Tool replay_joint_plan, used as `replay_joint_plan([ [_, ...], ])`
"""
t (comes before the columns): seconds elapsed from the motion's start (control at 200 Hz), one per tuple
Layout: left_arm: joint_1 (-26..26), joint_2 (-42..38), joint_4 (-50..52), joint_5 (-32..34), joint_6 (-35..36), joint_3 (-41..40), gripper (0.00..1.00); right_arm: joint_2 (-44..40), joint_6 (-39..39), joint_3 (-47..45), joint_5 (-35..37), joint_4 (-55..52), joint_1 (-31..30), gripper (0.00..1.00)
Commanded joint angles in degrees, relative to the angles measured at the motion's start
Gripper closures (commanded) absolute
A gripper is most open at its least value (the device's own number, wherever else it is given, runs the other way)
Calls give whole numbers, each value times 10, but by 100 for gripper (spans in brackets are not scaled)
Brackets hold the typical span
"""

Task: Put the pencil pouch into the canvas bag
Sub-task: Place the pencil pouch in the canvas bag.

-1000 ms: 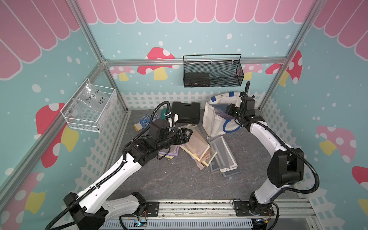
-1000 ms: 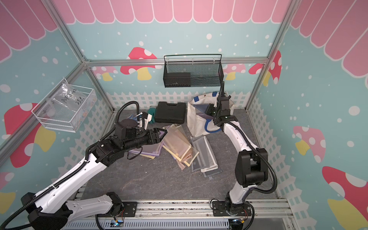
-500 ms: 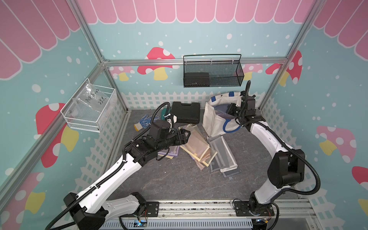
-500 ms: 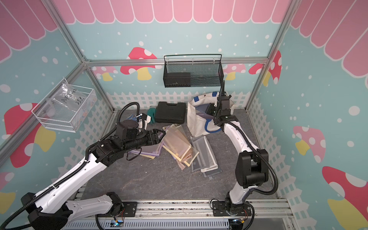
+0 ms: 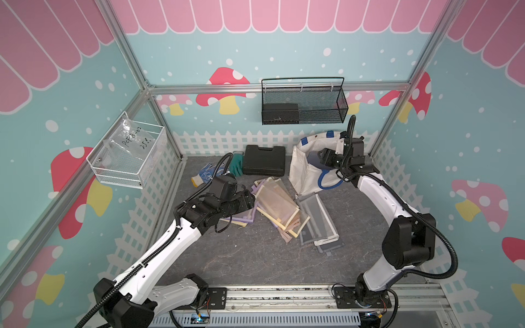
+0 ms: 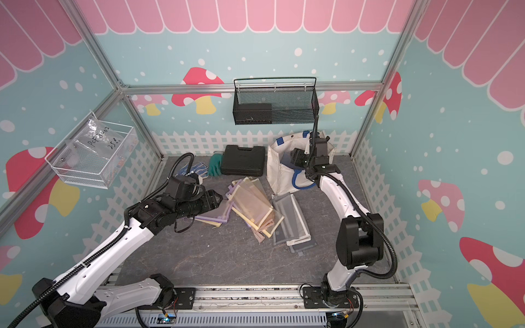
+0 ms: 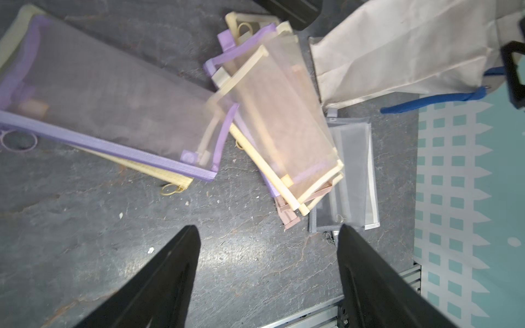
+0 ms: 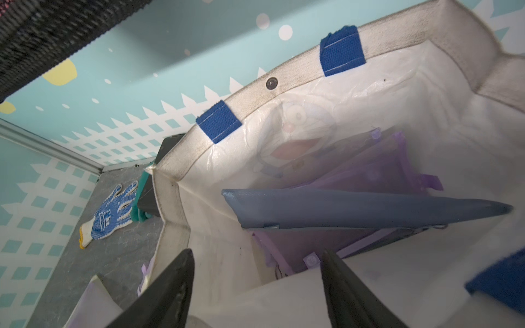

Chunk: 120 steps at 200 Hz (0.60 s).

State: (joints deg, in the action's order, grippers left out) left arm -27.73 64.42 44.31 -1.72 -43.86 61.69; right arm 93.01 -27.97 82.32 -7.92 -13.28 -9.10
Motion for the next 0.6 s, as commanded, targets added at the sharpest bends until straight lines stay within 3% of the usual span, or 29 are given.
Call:
replay_joint_plan([
  [0.0, 34, -14, 13, -38, -24, -41, 23, -44, 61, 3, -2, -64, -23, 23],
  [0.185, 107, -11, -14, -86, -33, -125, 23, -80, 105, -12, 29, -145, -145, 19],
  [0.335, 143, -22, -93, -115, -51, -192, 24, -70, 73, -41, -56, -127, -221, 18],
  [0.425, 161, -21, -176, -142, -70, -231, 26, -24, 80, -19, -75, -118, -265, 18],
  [0.595, 185, 24, -286, -168, -96, -270, 33, 134, 97, 110, -125, -140, -304, 18],
])
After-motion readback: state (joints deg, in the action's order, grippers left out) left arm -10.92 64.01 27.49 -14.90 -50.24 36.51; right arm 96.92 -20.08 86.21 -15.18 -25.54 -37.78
